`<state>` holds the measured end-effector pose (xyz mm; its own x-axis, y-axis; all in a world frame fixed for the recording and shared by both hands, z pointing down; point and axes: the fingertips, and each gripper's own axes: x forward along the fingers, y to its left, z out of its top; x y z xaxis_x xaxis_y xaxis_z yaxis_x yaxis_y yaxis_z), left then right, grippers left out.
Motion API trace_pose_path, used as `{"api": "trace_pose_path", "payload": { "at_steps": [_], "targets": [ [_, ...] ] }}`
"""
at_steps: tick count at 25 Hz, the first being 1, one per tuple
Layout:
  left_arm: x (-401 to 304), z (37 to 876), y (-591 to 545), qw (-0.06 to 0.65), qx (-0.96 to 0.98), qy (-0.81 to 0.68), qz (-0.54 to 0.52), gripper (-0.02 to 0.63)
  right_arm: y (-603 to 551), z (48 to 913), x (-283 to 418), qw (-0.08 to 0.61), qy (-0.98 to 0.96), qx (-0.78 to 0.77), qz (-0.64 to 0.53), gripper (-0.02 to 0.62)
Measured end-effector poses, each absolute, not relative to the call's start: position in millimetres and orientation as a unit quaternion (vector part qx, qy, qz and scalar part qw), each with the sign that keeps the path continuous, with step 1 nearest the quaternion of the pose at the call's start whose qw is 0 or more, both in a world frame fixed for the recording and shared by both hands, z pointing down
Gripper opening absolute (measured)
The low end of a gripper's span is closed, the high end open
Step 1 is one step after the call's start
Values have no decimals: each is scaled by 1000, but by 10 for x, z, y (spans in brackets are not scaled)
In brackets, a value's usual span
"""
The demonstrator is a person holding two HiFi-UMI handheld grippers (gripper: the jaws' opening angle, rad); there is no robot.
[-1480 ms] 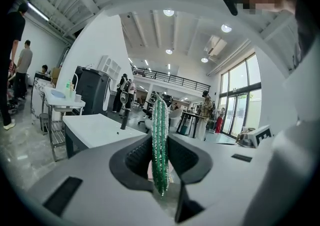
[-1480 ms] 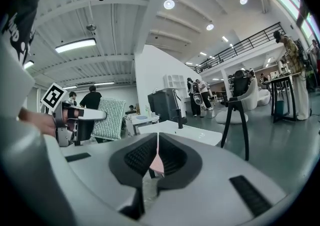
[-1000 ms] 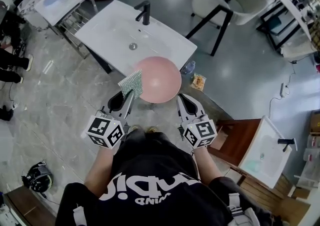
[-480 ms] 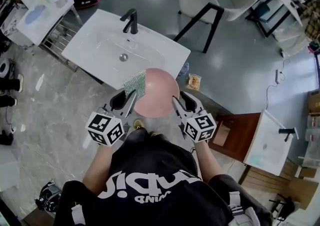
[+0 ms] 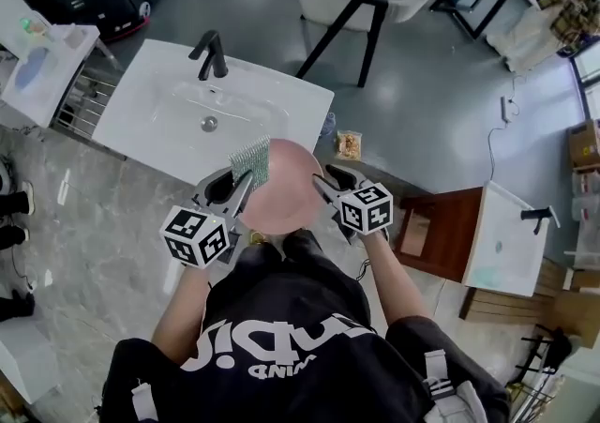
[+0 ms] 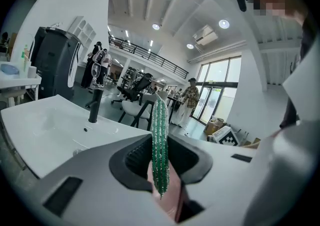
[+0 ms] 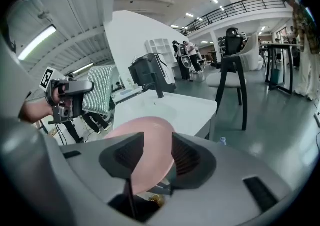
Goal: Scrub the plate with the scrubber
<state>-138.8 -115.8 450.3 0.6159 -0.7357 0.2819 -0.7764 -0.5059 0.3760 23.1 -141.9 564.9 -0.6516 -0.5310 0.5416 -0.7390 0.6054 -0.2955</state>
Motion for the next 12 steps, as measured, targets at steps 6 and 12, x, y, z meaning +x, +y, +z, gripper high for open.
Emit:
{"api": "trace_pose_path", "payload": {
  "at_steps": [6, 12],
  "targets": [
    [-1267, 4595, -1246, 254, 866, -427, 54, 95, -1521, 5882, 291, 234, -869, 332, 283, 183],
    [-1137, 4709, -1342, 268, 863, -423, 62, 95, -1617, 6093, 294, 250, -861, 316, 310, 167]
  ]
}}
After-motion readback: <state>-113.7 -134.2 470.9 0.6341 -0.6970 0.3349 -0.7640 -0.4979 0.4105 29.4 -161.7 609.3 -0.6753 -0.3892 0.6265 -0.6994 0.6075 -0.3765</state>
